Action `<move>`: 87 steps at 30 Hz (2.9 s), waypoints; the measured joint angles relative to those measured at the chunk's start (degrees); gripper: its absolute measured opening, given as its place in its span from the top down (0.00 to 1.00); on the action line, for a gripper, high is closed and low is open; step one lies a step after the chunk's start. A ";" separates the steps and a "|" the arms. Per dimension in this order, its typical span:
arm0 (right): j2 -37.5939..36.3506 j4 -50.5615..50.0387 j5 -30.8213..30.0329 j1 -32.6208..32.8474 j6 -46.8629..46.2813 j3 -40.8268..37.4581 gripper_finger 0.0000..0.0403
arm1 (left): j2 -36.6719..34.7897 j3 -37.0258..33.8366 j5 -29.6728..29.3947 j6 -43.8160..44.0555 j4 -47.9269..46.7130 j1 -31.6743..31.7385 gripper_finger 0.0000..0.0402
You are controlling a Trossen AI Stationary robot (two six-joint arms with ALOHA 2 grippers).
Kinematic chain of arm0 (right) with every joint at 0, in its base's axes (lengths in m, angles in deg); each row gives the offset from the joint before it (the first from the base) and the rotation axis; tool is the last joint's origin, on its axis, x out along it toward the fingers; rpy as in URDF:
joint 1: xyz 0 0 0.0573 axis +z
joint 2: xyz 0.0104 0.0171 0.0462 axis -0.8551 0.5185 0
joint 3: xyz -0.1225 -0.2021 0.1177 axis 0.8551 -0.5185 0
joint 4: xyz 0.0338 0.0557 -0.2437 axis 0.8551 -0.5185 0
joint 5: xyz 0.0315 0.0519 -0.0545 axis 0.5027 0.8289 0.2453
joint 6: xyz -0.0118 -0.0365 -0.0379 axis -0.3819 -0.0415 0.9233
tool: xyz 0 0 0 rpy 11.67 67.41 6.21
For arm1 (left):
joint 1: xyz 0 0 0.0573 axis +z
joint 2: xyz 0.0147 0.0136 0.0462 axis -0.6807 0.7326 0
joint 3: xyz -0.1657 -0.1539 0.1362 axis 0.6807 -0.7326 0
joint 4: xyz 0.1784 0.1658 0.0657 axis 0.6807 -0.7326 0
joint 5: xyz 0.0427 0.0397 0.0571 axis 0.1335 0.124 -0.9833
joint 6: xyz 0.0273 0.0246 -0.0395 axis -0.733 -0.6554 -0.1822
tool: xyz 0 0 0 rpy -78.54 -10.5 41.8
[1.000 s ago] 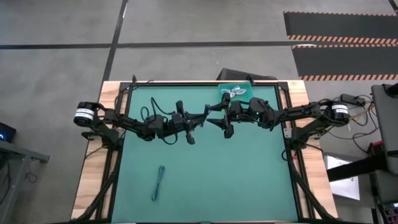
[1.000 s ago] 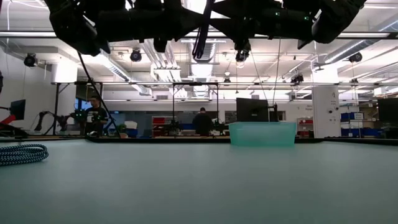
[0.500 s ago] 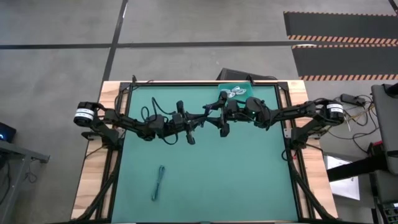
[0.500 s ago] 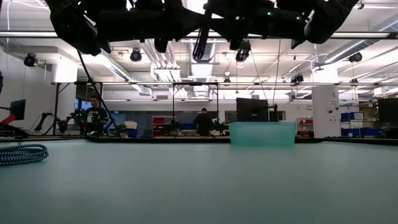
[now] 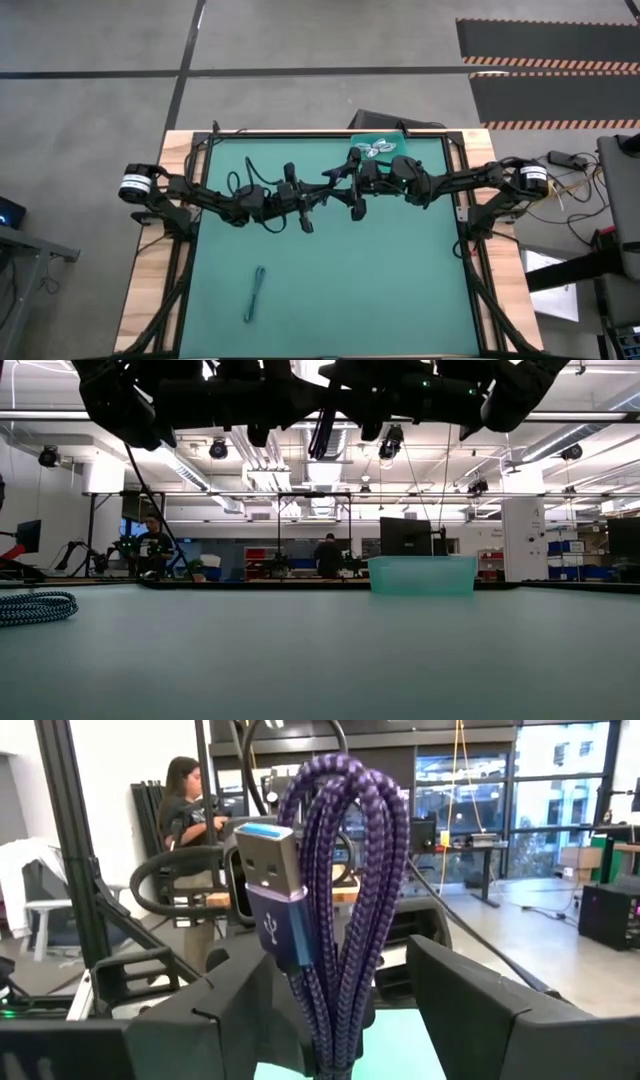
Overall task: Pick and place USB-C Cables
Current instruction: Put the purple charger cable into the blue bin
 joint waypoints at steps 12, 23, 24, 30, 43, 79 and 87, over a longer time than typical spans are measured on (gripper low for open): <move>0.00 0.03 0.20 0.00 0.93 0.00 0.80 | 0.00 -0.04 -0.04 0.00 -0.01 0.00 0.97; 0.00 -0.46 0.42 0.00 2.35 0.00 0.95 | 0.00 -0.05 -0.16 0.29 -0.62 0.00 0.97; 0.00 -0.49 0.42 0.00 2.47 0.00 0.95 | 0.00 -0.07 -0.23 0.31 -0.69 0.00 0.97; 0.00 -0.85 0.41 0.00 2.63 0.00 0.95 | 0.00 -0.11 -0.20 0.35 -0.88 0.00 0.92; -1.52 -5.69 0.17 -0.02 3.95 -0.02 0.95 | -1.30 -1.67 0.13 3.37 -7.49 -0.02 0.62; 1.21 -107.43 -19.74 -6.01 29.33 41.69 0.95 | -16.94 -1.77 -1.36 7.98 -39.85 -0.09 0.60; 6.66 -113.73 -19.77 -13.27 39.61 44.95 0.95 | -17.45 -1.77 -1.36 7.98 -39.81 -0.04 0.60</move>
